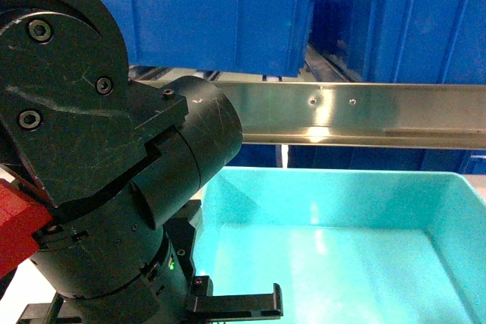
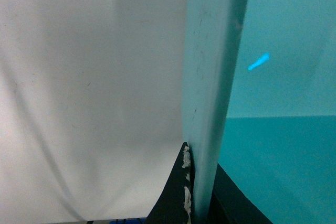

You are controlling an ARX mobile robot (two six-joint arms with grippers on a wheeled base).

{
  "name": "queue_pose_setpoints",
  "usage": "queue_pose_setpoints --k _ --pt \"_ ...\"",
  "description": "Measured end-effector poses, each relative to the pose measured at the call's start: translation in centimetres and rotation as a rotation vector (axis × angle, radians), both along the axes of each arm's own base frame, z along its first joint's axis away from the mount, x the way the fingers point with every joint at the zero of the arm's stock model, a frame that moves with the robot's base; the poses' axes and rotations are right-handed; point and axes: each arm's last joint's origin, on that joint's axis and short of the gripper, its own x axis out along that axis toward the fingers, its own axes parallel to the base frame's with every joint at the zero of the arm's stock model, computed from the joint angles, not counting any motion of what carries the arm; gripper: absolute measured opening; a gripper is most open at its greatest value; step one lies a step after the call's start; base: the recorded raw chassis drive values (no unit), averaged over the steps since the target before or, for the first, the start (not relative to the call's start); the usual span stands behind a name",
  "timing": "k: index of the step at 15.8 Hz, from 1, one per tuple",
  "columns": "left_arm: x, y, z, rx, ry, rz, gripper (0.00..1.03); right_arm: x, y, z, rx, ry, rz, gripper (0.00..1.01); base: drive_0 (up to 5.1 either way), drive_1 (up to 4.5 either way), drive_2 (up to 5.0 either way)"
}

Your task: Organize blue bins on left shelf correctly

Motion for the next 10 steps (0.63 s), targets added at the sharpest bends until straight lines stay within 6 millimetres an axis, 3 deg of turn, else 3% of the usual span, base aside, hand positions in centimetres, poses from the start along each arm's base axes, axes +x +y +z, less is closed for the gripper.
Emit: queue_pose_setpoints --k 4,6,7,10 --pt "0.0 0.1 0.8 0.014 0.007 -0.014 0.02 -0.4 0.2 1.4 0.004 -0.01 0.005 0.02 0.0 0.0 0.0" --pt "0.1 0.1 2.7 0.01 -0.041 -0.014 0.02 0.0 0.2 3.0 0.01 -0.053 -0.003 0.02 0.0 0.0 0.0" --pt "0.5 0.0 5.7 -0.006 -0.108 -0.008 0.02 0.0 0.2 5.5 0.024 -0.12 -0.018 0.02 0.0 0.0 0.0" --pt "1.1 0.4 6.3 0.003 -0.144 -0.014 0.02 0.2 0.3 6.7 0.05 -0.169 -0.018 0.02 0.0 0.0 0.0"
